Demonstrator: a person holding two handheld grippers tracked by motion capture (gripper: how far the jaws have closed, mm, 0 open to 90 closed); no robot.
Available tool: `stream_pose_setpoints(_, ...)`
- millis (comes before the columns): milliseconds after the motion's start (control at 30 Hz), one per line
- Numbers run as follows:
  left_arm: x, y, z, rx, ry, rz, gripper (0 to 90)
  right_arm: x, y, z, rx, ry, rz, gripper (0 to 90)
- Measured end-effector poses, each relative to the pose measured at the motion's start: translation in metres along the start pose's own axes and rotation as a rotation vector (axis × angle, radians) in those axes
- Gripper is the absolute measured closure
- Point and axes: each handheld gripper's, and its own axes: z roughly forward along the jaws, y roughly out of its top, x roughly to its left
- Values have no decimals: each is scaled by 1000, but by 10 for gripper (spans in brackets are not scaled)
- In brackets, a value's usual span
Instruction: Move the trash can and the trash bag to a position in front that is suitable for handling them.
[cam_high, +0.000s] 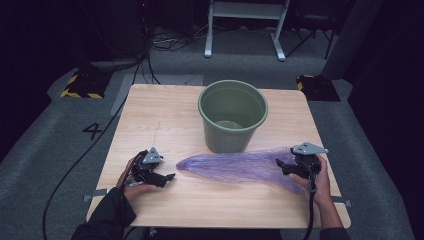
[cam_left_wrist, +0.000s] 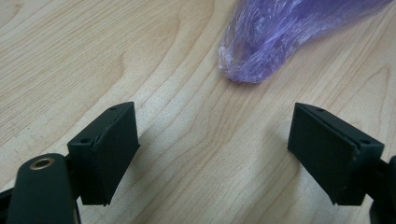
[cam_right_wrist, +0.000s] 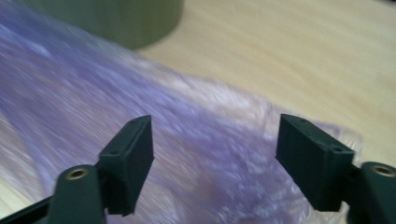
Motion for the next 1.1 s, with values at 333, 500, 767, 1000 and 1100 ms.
stream_pose_setpoints(333, -5, 0, 1, 0, 8, -7, 155, 53, 24, -13, -114, 149, -83, 252)
stream_pose_setpoints(500, -5, 1, 1, 1, 12, -7, 154, 91, 25, 20, -12, 199, -124, 253)
stream_pose_setpoints(767, -10, -2, -1, -1, 32, -26, 155, 100, 9, 59, -4, 195, -49, 271)
stream_pose_setpoints(1000, -12, -3, -3, 1, 26, -23, 154, 87, 5, 64, 18, 164, -30, 289)
stream_pose_setpoints(1100, -10, -2, -2, 1, 20, -15, 152, 82, 4, 64, 17, 198, -25, 402)
